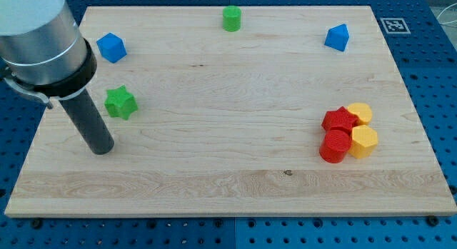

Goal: Slide the green star up a bit

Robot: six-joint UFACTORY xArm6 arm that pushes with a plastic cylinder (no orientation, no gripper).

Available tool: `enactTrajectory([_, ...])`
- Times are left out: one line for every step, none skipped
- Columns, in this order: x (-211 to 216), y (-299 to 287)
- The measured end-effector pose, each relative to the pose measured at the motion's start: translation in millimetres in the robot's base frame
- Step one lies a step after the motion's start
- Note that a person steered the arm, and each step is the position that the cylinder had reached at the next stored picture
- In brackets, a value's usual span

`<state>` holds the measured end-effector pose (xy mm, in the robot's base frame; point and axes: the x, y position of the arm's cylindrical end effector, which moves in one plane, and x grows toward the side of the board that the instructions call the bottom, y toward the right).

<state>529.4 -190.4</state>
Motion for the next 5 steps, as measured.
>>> enactTrajectory([-11, 0])
enactTrajectory([-18, 0])
enactTrajectory([-37, 0])
enactTrajectory([-51, 0])
enactTrajectory([-52, 0])
